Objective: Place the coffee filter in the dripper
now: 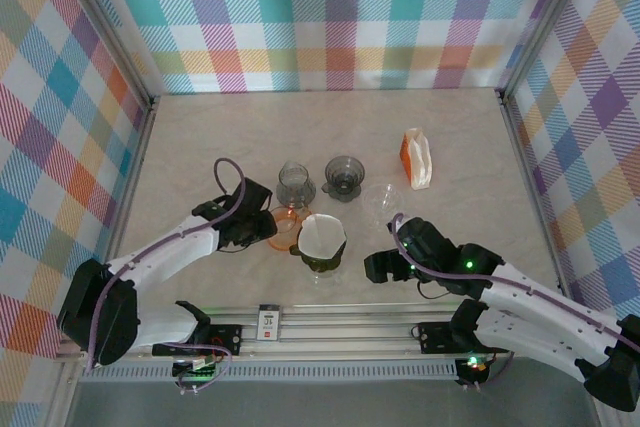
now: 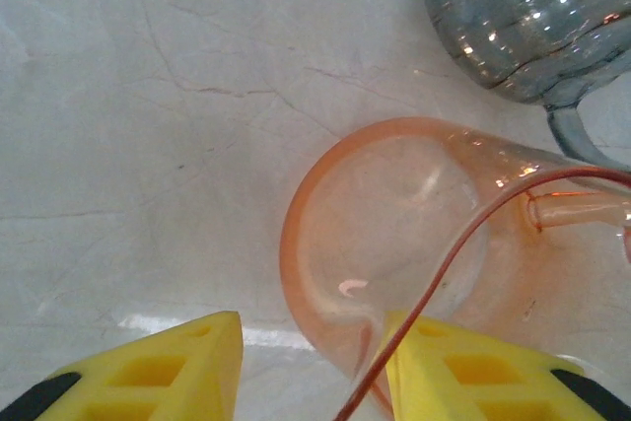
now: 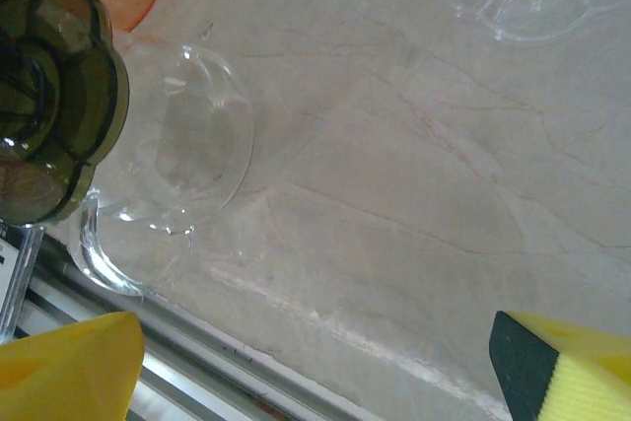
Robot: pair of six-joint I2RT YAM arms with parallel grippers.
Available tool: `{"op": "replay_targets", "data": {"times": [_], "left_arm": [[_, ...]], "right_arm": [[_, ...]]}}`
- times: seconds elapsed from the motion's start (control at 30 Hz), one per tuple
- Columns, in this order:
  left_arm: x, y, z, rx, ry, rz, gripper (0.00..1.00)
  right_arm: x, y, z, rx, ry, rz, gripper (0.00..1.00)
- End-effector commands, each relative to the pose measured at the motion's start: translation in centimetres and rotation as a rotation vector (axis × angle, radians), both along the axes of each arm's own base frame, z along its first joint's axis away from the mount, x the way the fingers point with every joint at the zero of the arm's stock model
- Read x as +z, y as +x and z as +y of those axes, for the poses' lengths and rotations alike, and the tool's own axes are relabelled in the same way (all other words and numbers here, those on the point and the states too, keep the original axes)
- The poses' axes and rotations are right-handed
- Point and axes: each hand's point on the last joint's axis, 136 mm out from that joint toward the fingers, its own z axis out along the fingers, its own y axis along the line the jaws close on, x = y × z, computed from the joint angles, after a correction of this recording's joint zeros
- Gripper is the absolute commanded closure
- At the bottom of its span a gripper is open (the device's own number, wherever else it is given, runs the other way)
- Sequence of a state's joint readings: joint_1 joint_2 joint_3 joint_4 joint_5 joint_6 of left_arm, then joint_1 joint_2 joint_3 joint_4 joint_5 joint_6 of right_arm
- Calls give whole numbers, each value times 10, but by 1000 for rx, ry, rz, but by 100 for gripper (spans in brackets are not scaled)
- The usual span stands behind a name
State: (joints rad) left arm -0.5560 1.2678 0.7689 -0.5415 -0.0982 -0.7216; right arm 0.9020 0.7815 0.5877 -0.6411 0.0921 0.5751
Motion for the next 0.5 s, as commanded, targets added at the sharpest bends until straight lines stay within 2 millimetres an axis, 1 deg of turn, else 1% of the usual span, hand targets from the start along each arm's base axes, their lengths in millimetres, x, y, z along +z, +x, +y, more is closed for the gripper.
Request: {"op": "replay_targets", "data": {"times": [0.0,0.17,0.27,0.37,0.47], "left_arm": [[-10,1,5,20,46,28,59],[-12,10,3,43,46,11,66],[-15,13,0,50,42,16,72],[-17,10,2,55,48,26,77],[-16,1,10,61,61,36,80]], "right_arm": [[-2,-7,8,42,56,15,8],[-6,-12,10,66,71,32,8],[-11,-13,12,69,75,45,8],[-15,-14,14,79,77,53,8],[-21,-14,16,90,74,64,8]]}}
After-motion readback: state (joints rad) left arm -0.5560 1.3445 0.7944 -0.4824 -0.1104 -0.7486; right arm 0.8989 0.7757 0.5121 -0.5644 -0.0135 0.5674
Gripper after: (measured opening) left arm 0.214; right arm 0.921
